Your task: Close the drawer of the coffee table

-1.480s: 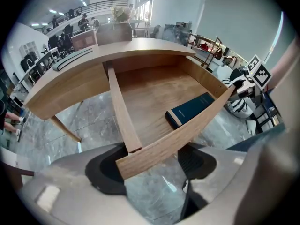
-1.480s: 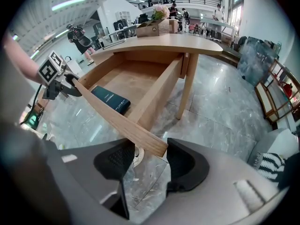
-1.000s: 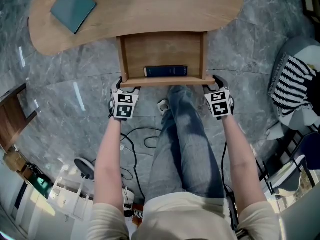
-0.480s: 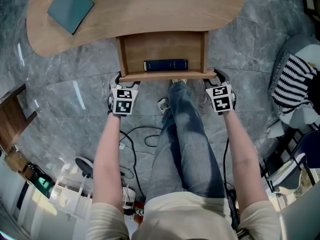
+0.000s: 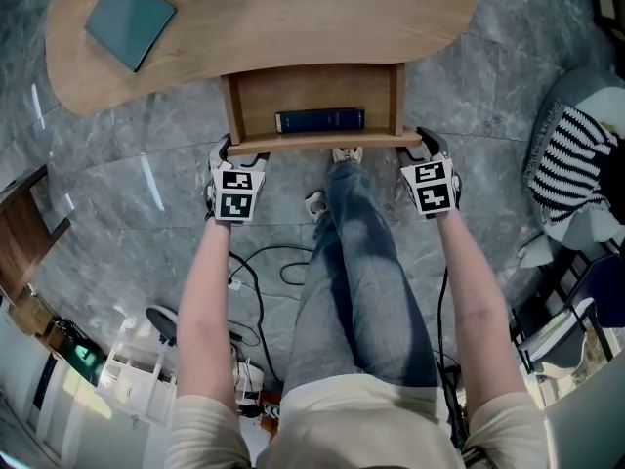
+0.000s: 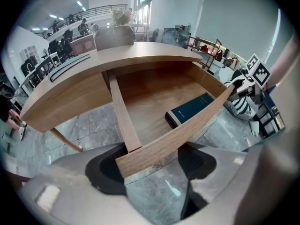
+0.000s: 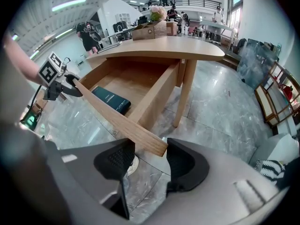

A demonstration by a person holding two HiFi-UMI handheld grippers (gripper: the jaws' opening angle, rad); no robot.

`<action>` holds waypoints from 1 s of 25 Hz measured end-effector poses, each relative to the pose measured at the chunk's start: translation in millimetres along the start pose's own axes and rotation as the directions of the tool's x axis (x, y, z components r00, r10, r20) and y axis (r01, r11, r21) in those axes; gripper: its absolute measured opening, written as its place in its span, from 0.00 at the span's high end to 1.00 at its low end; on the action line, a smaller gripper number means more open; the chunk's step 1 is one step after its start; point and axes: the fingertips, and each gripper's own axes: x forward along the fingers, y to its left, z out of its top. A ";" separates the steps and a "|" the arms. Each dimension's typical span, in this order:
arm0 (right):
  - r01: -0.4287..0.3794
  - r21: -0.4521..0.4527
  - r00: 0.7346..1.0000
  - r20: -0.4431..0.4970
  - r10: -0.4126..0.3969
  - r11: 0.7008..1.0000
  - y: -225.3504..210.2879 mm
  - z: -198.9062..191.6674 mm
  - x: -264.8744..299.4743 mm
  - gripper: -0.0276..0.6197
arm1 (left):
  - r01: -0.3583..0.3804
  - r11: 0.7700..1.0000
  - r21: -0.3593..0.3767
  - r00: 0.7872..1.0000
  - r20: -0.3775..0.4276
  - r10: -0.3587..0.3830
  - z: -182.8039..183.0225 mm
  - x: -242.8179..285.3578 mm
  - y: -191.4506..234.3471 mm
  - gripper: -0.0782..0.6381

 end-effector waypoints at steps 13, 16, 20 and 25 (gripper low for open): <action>-0.006 0.002 1.000 0.018 0.006 1.000 -9.2 20.7 3.2 0.63 | -0.008 1.000 0.009 1.000 0.012 0.008 22.1 5.1 11.8 0.42; -0.004 0.000 1.000 0.022 0.004 1.000 -10.9 25.1 5.1 0.63 | -0.008 1.000 0.017 1.000 0.016 0.008 27.9 5.8 14.6 0.42; -0.002 0.000 1.000 0.028 0.002 1.000 -13.1 31.9 6.3 0.63 | -0.008 1.000 0.007 1.000 0.015 0.007 31.1 8.3 18.9 0.42; 0.000 0.005 0.999 0.034 0.000 1.000 -16.6 39.0 9.2 0.63 | -0.006 0.999 0.031 1.000 0.021 0.005 44.5 9.6 24.5 0.42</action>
